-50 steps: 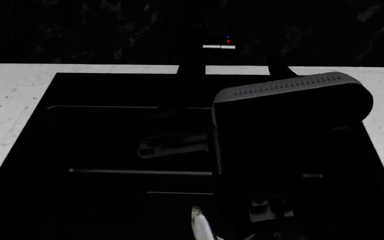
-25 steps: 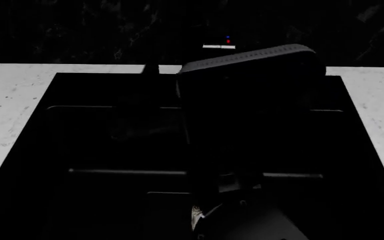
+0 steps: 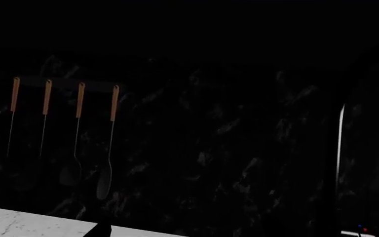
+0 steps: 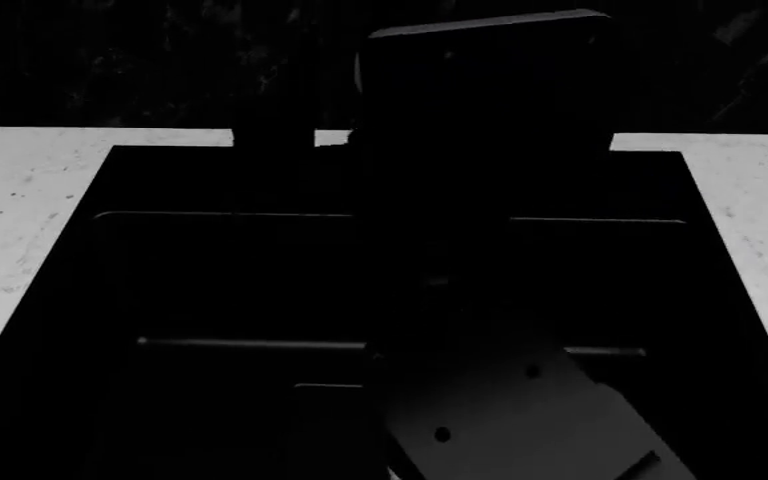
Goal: Turn the sink spout to the right.
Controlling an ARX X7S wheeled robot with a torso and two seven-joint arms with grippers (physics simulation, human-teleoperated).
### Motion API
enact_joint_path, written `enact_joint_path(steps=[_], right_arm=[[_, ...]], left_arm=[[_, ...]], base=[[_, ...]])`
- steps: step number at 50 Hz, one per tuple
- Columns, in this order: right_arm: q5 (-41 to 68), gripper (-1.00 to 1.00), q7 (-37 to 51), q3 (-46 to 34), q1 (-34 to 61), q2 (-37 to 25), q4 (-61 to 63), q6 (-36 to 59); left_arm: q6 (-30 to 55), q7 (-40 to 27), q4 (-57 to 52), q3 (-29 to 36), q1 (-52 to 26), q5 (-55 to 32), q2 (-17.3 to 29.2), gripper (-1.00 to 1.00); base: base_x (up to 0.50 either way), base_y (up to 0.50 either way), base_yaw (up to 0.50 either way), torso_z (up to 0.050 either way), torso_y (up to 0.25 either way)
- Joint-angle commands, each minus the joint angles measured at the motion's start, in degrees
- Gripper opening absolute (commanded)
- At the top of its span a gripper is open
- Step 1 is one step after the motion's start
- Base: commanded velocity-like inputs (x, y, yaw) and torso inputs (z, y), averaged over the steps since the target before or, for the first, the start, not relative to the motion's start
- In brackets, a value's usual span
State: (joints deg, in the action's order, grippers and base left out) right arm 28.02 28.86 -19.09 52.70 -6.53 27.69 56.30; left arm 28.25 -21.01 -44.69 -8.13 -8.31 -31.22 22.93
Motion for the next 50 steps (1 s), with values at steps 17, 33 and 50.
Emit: enact_joint_path(steps=[17, 33, 50], right_arm=[[-1.21, 1.00, -0.81, -3.03, 6.89, 1.30, -10.53, -4.65], [-0.21, 1.00, 0.12, -3.59, 7.32, 1.20, -11.43, -5.71], [-2.24, 1.00, -2.51, -6.33, 12.12, 2.20, -21.67, -13.02]], left_arm=[[-0.42, 0.19, 0.55, 0.45, 0.14, -0.45, 0.66, 1.00], [-0.86, 0.04, 0.75, 1.09, 0.47, -0.16, 0.69, 1.00], [-1.89, 0.44, 1.24, 1.80, 1.19, 0.48, 0.92, 1.00]], base=[[0.00, 0.00, 0.00, 0.000, 0.000], [0.00, 0.00, 0.00, 0.000, 0.000], [0.00, 0.00, 0.00, 0.000, 0.000]])
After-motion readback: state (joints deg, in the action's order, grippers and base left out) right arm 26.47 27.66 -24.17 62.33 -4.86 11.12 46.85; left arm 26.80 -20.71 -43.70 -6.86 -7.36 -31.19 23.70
